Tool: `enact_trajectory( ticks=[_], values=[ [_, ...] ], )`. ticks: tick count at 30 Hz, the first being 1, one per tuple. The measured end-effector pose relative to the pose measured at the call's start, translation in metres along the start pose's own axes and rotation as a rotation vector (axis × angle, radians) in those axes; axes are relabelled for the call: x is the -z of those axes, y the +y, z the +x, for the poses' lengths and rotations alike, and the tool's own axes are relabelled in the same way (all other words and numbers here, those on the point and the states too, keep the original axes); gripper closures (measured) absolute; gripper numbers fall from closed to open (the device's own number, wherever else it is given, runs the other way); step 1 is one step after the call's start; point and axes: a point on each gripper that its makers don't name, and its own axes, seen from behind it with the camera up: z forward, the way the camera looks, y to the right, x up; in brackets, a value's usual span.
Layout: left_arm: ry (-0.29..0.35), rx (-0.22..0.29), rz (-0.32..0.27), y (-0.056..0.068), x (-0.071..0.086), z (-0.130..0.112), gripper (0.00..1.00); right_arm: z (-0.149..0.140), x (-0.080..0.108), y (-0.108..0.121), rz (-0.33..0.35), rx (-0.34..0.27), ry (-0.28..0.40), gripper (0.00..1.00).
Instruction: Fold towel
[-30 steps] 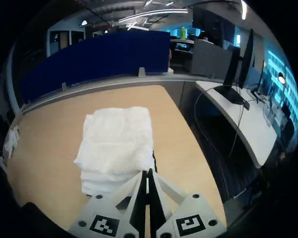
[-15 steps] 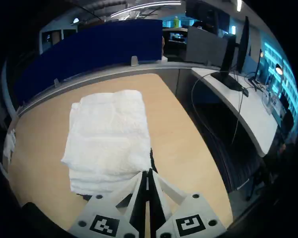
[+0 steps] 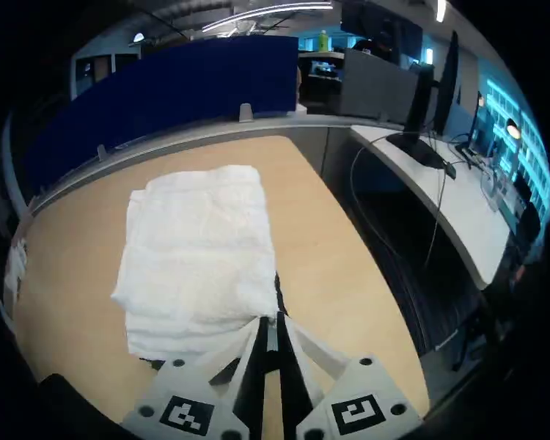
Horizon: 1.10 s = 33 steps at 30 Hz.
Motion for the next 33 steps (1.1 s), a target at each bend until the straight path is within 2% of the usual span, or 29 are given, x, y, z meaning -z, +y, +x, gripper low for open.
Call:
enact_trajectory(
  ticks=[1,4,7,12,14,17,21,24,29,33],
  values=[
    [0.0,0.002,0.0,0.0,0.0,0.0,0.04,0.0,0.002,0.001,-0.004,0.0,0.004,0.82],
    [0.001,0.007,0.0,-0.002,0.0,0.0,0.04,0.001,0.008,0.004,-0.019,0.002,0.017,0.63],
    [0.001,0.011,-0.002,-0.003,-0.001,-0.001,0.04,0.001,0.016,0.01,-0.041,0.005,0.029,0.57],
    [0.001,0.011,-0.005,-0.005,-0.002,-0.002,0.04,0.008,0.028,0.014,-0.07,0.008,0.061,0.32],
    [0.002,0.012,-0.007,-0.004,-0.002,-0.002,0.04,0.018,0.033,0.003,-0.042,0.016,0.094,0.18],
    [0.002,0.014,-0.008,-0.004,-0.002,-0.002,0.04,0.034,0.037,-0.02,0.023,0.026,0.138,0.02],
    [0.004,0.015,-0.007,-0.004,-0.002,-0.002,0.03,0.05,0.035,-0.051,0.094,0.047,0.163,0.0],
    [0.005,0.015,-0.005,-0.005,-0.001,-0.003,0.04,0.054,0.027,-0.066,0.112,0.08,0.16,0.0],
    [-0.001,0.021,0.003,-0.007,0.002,-0.007,0.04,0.043,0.01,-0.086,0.15,0.137,0.118,0.0],
    [-0.005,0.025,0.011,-0.011,0.003,-0.009,0.03,0.022,-0.003,-0.088,0.15,0.165,0.064,0.0]
  ],
)
